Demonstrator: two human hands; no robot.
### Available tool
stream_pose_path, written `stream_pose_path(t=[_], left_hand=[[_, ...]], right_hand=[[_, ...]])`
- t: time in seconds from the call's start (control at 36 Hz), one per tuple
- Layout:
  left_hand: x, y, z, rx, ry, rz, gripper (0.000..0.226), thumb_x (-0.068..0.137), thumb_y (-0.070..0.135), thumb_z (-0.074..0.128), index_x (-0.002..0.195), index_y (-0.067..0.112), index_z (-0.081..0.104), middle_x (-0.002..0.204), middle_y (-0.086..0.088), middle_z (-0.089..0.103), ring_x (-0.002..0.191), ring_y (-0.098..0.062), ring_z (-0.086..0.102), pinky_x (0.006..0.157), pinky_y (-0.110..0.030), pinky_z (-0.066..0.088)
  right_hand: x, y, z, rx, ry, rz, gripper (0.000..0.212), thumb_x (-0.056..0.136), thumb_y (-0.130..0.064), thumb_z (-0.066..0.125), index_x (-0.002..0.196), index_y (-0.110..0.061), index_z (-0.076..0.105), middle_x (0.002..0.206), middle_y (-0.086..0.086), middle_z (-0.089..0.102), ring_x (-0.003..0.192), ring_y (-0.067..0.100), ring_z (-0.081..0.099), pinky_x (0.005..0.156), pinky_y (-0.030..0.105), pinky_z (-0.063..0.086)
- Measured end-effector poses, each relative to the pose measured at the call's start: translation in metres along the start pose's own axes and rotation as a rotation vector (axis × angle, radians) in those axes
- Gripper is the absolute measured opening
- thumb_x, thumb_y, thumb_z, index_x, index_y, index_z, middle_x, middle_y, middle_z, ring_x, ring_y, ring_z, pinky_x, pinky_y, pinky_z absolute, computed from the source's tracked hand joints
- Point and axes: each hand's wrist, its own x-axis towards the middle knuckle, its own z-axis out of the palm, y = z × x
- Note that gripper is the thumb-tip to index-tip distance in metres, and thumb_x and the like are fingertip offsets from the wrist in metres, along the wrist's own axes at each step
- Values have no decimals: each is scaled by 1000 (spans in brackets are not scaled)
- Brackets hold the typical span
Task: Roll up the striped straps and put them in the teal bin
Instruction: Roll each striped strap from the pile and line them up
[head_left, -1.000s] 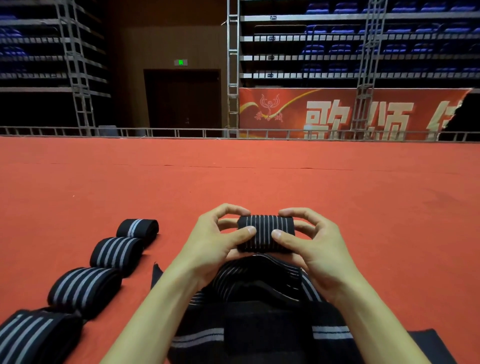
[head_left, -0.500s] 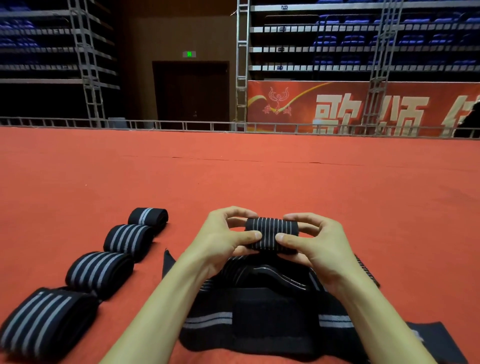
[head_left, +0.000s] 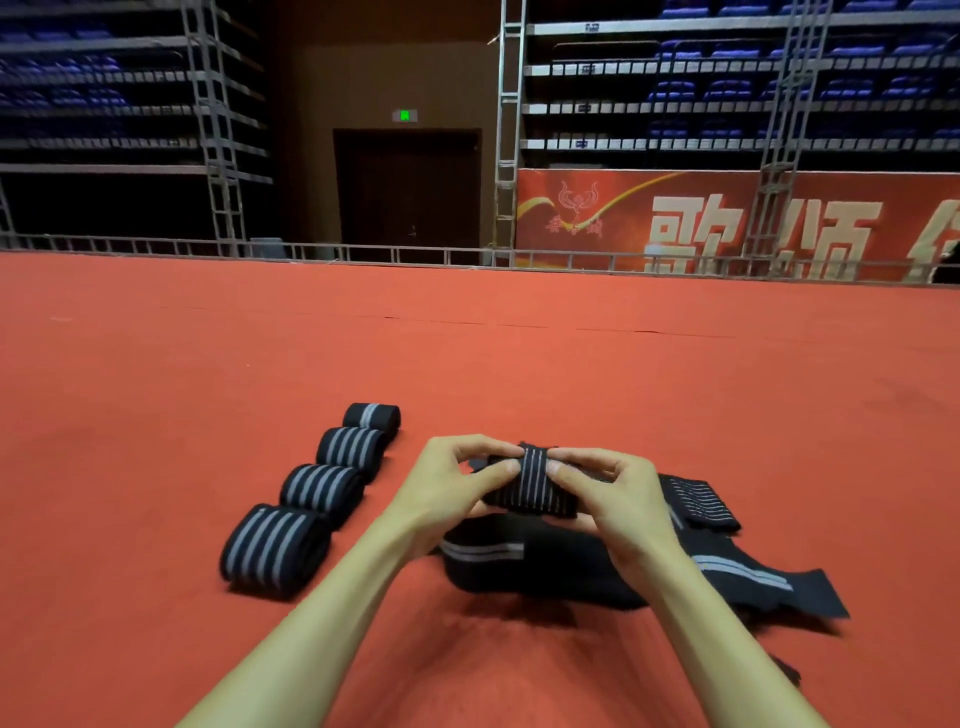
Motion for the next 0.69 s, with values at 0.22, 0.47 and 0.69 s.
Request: stream_pose_path(t=[0.22, 0.47, 0.69], left_hand=[[-61, -5, -52, 127, 43, -81, 17, 89, -4, 66, 94, 10, 74, 93, -7, 70, 70, -5, 67, 60, -21, 54], [-129, -32, -139, 196, 144, -185, 20, 86, -4, 70, 85, 15, 75, 68, 7, 69, 69, -8, 61, 60, -27, 53], [-153, -50, -191, 376, 226, -193, 16, 85, -2, 72, 91, 13, 76, 67, 12, 68, 49, 2, 50, 47, -14, 39]], right_hand=[[-55, 12, 57, -61, -60, 56, 18, 84, 6, 70, 83, -11, 72, 86, 12, 69, 71, 24, 69, 56, 38, 61], [-89, 64, 143, -285, -109, -30, 18, 75, -7, 82, 89, -17, 78, 88, -2, 73, 83, 11, 67, 80, 23, 53], [-100, 94, 205, -314, -169, 94, 28, 70, -12, 86, 71, -35, 71, 80, -8, 68, 91, 23, 70, 77, 50, 59]])
